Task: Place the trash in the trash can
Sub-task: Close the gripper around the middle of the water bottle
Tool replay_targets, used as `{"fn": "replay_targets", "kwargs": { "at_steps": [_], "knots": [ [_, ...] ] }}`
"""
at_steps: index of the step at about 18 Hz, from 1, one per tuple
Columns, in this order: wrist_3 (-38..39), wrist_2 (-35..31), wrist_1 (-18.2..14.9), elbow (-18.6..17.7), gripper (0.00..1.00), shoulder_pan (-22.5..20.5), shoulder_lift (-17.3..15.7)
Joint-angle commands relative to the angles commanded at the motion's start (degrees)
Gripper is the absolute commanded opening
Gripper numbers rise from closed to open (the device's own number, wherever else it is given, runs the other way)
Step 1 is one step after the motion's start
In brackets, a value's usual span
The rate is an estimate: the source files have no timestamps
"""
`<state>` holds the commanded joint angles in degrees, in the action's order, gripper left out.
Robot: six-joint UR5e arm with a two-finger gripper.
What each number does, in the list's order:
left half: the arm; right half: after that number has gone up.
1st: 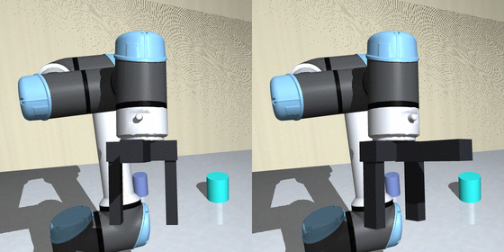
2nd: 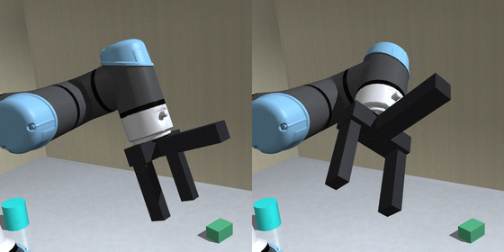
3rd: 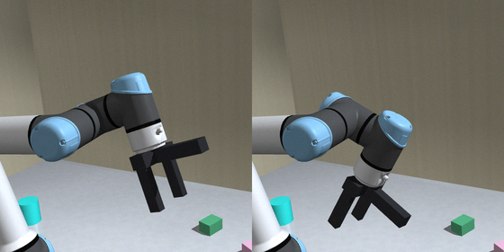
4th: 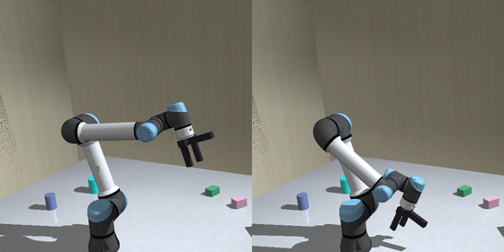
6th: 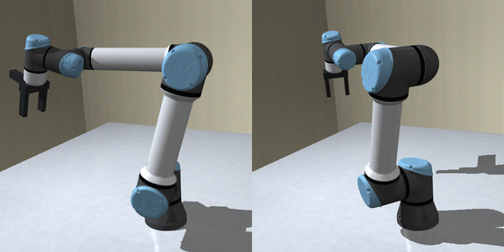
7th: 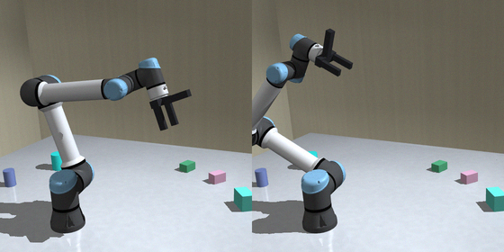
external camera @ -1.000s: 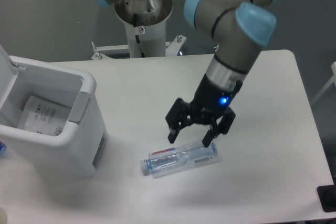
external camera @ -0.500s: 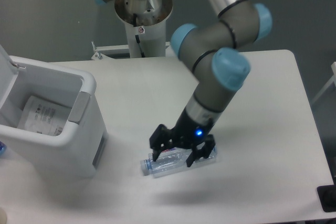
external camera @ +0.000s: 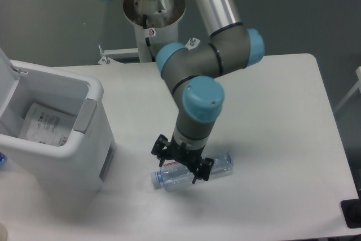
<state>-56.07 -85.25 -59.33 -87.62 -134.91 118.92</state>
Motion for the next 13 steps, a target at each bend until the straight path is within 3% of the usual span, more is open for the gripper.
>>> {"fn": "replay_targets", "kwargs": {
  "at_steps": [5,10,13],
  "knots": [
    [-5.3,-5.4,0.2,-1.1,1.00,1.7,1.1],
    [-6.6,-14.8,0.4,-0.8,1.00,5.1,4.3],
    [-6.6,-15.5,0.5,-0.6,1.00,6.2,4.7]
  ]
}}
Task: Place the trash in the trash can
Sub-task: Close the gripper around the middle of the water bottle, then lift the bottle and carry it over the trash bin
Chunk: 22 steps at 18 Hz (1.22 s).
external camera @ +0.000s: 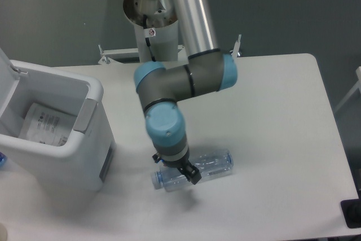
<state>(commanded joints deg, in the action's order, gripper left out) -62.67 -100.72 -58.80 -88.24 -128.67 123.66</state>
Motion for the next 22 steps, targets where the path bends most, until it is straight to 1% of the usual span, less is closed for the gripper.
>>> {"fn": "replay_targets", "kwargs": {
  "at_steps": [1,5,7,11,13,15,18,19,22],
  "knots": [
    [0.1,0.0,0.2,0.2,1.00,0.3,0.3],
    [0.2,-0.1,2.5,1.0,1.00,0.5,1.8],
    [0.3,-0.1,2.7,1.3,1.00,0.5,2.4],
    [0.5,-0.1,3.0,2.8,0.82,1.1,4.0],
    [1.3,-0.1,3.0,3.0,0.71,1.1,4.3],
    [2.1,0.0,3.0,3.6,0.67,1.2,4.4],
    [2.7,0.2,3.0,4.9,0.66,1.2,4.4],
    [3.1,0.4,3.0,5.2,0.64,1.1,4.2],
    [4.2,0.5,3.0,5.8,0.63,1.0,3.7]
  ]
}}
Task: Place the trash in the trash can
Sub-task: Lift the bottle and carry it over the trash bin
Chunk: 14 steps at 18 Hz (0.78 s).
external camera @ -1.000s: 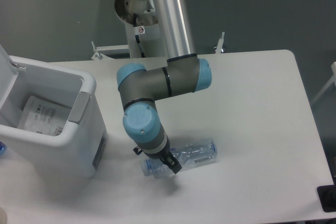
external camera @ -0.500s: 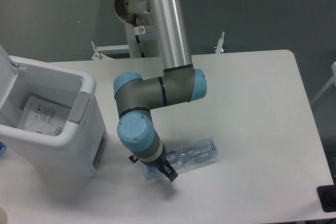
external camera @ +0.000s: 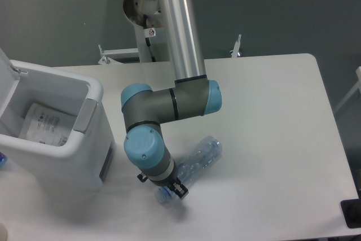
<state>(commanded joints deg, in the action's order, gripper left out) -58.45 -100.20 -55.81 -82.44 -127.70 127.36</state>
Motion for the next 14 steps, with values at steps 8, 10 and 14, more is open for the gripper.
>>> {"fn": "replay_targets", "kwargs": {
  "at_steps": [8,10,14],
  "knots": [
    [9.0,7.4,2.3,5.5,0.48,-2.1,-1.6],
    [11.5,7.7,2.8,6.0,0.48,-2.8,-2.8],
    [15.3,14.2,2.8,8.0,0.48,-4.8,-6.6]
  ]
}}
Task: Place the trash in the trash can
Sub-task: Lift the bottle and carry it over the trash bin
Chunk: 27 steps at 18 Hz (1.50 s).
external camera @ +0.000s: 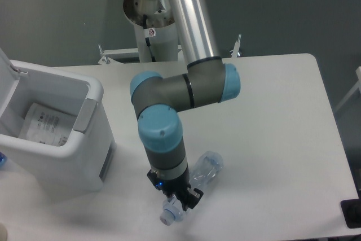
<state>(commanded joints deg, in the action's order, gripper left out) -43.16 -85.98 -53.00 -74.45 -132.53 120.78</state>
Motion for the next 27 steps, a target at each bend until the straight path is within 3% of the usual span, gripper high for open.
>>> {"fn": "replay_targets", "kwargs": {
  "at_steps": [1,2,7,27],
  "knots": [
    [0.6,2.1,0.0,0.2,0.48,-0.3,-1.1],
    [3.1,9.6,0.0,0.6,0.48,-1.5,-7.0],
    [6.1,19.2,0.0,1.0,0.48,-2.3,-13.8],
    [12.1,28.3,0.0,0.8,0.49,-1.6,-20.8]
  ]
}}
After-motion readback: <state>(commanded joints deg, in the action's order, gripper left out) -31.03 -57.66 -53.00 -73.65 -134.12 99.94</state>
